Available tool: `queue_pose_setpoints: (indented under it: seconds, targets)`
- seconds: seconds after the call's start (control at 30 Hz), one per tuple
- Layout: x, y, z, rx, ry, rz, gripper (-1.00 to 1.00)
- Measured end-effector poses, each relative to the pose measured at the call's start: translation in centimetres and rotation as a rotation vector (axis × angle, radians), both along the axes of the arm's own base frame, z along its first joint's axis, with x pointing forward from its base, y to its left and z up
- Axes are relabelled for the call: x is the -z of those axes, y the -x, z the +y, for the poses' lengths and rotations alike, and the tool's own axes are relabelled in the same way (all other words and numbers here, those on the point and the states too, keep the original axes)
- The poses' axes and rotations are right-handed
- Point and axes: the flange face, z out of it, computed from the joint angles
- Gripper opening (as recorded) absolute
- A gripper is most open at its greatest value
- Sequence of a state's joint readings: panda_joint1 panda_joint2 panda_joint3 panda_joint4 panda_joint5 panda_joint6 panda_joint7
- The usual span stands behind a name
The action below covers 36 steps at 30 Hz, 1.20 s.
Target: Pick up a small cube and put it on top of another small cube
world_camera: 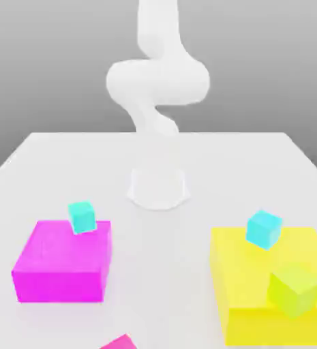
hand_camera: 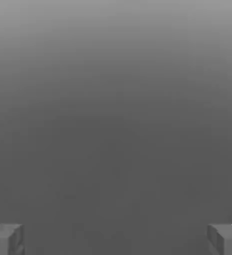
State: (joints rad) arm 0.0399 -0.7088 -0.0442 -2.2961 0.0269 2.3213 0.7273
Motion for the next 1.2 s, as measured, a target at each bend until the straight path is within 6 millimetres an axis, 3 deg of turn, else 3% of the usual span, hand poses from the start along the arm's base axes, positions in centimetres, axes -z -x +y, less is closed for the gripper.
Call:
queue_pose_setpoints:
  seconds: [0.27, 0.53, 0.77, 1.17, 1.2]
  targets:
    - [11.3, -9.1, -1.3, -0.173, 0.002, 0.197, 0.0]
    - [24.4, -14.7, -1.8, -0.314, 0.041, 0.374, 0.0]
    - [36.1, -16.5, -2.7, -0.421, 0.114, 0.523, 0.0]
    - [54.1, -15.7, -5.0, -0.543, 0.258, 0.698, 0.0]
    - [54.9, -15.6, -5.0, -0.543, 0.257, 0.698, -1.0]
